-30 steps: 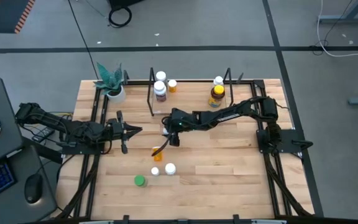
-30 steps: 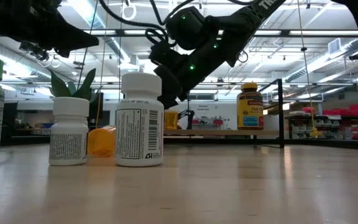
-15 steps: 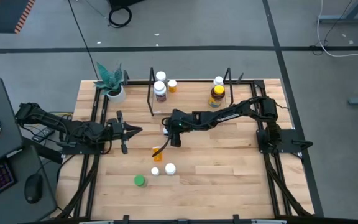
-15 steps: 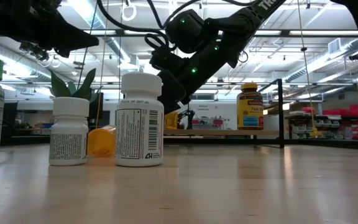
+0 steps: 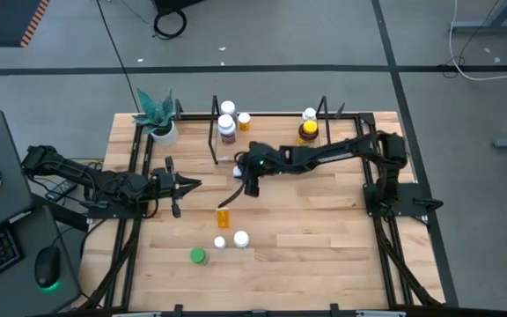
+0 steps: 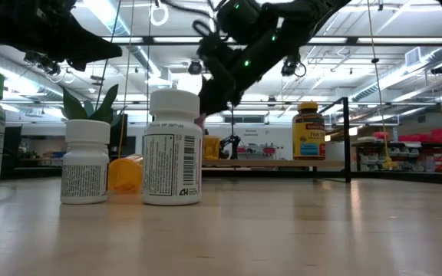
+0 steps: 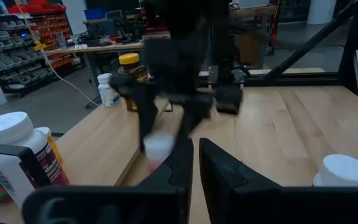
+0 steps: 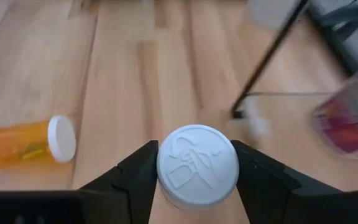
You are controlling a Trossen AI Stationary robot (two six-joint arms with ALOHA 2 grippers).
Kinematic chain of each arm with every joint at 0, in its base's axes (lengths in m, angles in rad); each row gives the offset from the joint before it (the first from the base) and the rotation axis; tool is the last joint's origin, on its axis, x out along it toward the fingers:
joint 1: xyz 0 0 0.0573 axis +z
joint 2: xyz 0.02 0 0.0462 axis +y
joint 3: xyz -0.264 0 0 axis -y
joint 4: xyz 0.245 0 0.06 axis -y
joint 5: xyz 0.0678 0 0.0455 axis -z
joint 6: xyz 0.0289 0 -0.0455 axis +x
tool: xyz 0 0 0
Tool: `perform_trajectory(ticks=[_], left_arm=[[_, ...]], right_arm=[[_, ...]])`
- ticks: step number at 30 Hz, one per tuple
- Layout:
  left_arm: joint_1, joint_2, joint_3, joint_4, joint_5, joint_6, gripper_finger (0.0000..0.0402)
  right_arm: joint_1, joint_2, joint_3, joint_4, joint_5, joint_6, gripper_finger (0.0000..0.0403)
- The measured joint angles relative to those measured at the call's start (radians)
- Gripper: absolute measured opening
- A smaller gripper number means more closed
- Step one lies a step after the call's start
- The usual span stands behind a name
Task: Pick and place medicine bottles onto shelf by color
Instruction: Put the pink pill bottle on the shelf
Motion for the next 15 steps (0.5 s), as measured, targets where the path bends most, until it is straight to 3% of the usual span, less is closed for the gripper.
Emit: perform_trajectory(ticks=[6,15], left_arm=[[0.000,0.000,0.000,0.000,0.000,0.000,0.0026],[0.000,0.000,0.000,0.000,0.000,0.000,0.0036]], right_arm=[[-0.069,-0.096,0.000,-0.046,-0.003,-0.049,0.0197],[-0.204,-0.082,0.000,-0.006,-0.052,-0.104,0.0198]])
